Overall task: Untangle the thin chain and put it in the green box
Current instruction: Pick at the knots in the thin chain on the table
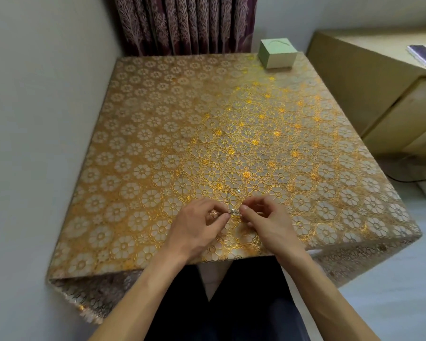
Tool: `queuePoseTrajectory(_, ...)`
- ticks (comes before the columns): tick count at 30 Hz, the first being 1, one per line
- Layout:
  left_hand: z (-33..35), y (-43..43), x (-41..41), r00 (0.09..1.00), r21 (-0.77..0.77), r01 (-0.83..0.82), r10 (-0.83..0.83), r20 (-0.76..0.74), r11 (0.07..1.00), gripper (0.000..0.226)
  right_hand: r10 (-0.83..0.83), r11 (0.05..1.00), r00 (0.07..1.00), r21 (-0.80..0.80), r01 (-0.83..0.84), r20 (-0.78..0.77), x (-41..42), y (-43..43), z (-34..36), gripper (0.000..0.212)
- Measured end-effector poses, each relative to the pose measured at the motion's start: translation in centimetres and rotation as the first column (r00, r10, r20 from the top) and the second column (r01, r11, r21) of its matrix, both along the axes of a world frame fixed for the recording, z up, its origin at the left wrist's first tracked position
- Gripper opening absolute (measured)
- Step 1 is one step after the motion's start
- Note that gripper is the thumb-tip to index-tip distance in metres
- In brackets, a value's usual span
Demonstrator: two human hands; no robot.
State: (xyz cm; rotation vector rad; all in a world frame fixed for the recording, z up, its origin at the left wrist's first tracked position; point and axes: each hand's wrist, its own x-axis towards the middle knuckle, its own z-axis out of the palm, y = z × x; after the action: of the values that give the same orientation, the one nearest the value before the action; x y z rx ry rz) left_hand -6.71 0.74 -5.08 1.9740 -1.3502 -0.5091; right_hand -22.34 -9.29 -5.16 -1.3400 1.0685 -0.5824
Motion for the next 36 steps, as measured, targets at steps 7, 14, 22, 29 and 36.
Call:
queuePoseTrajectory(7, 0.9, 1.2, 0.4, 0.986, 0.051, -0.022, 0.030, -0.162, 0.998, 0.005, 0.128, 0.985, 0.976, -0.093, -0.146, -0.177, 0.3, 1.0, 1.0, 0.004)
queuePoseTrajectory(14, 1.1, 2.2, 1.5, 0.997, 0.142, -0.007, -0.004, 0.071, 0.990, 0.013, 0.244, 0.873, 0.867, -0.292, -0.392, -0.434, 0.5, 1.4, 1.0, 0.008)
queuePoseTrajectory(22, 0.9, 3.0, 2.7, 0.982, 0.108, -0.013, -0.008, 0.188, 0.994, 0.019, 0.116, 0.753, 0.818, -0.487, -0.443, -0.564, 0.1, 0.2, -0.3, 0.024)
queuePoseTrajectory(29, 0.4, 2.7, 2.8, 0.995, 0.046, -0.044, 0.040, 0.092, 0.998, 0.014, 0.120, 0.594, 0.702, -0.516, -0.617, -0.702, 0.2, -0.4, -0.5, 0.029)
queuePoseTrajectory(36, 0.4, 2.2, 3.2, 0.992, 0.024, -0.100, 0.102, -0.078, 0.995, 0.010, 0.115, 0.606, 0.770, -0.570, -0.555, -0.628, 0.8, -0.2, -0.6, 0.014)
